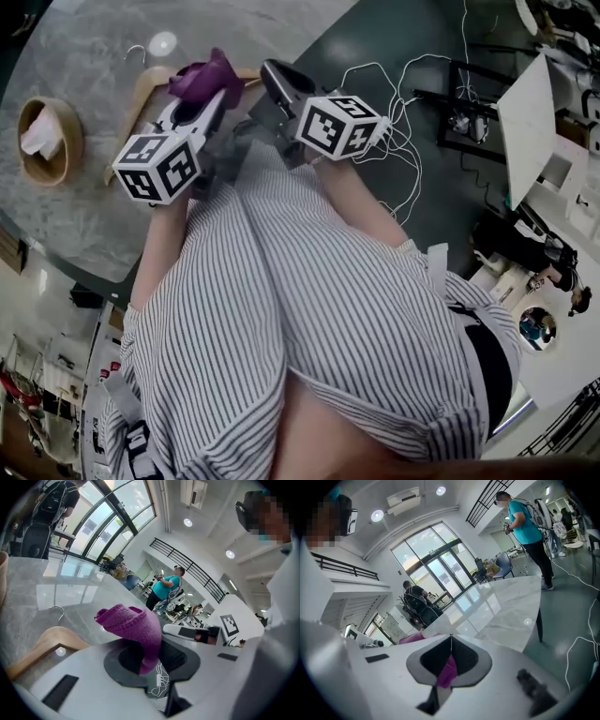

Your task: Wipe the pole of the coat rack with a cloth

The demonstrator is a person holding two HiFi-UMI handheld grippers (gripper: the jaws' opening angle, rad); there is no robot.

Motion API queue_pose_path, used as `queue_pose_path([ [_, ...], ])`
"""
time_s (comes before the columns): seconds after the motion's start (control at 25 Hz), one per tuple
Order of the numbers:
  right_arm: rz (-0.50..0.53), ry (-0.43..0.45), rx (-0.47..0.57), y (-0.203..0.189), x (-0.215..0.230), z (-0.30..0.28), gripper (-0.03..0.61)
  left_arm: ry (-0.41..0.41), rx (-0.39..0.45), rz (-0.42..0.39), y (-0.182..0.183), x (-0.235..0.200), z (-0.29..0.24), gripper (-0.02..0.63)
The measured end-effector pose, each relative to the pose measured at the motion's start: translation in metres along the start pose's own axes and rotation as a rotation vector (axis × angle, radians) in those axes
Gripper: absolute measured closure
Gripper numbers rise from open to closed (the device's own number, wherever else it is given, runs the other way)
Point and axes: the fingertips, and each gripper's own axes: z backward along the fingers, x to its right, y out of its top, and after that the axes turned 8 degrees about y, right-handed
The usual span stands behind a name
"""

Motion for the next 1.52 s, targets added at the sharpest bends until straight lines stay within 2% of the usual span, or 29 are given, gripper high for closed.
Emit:
queue_pose_path([
  [0.2,-0.02,-0.006,-0.012,-0.003,0.012,0.001,0.561,-0.002,-0.036,-0.019,-0.009,0.003,-0.011,0.531],
  [0.56,-0.07,-0.041,-0.06,-0.018,0.041,0.009,0.563,-0.002,-0.111,-0.004,-0.027,0.006,-0.036,0.531],
  [0.72,-0.123,-0.05,-0.077,-0.028,0.055,0.01,0.563,-0.001,-0.144,0.013,-0.033,0.003,-0.049,0.531],
  [0.96,-0.155,-0.054,-0.104,-0.037,0.068,0.008,0.561,-0.015,-0.165,0.024,-0.036,0.004,-0.065,0.531],
  [1.12,-0.211,-0.069,-0.107,-0.047,0.079,0.011,0.563,-0.021,-0.19,-0.007,-0.038,0.008,-0.078,0.531],
  [1.52,-0.256,-0.068,-0.14,-0.064,0.089,0.005,0.563,-0.044,-0.221,0.022,-0.039,0.007,-0.099,0.531],
])
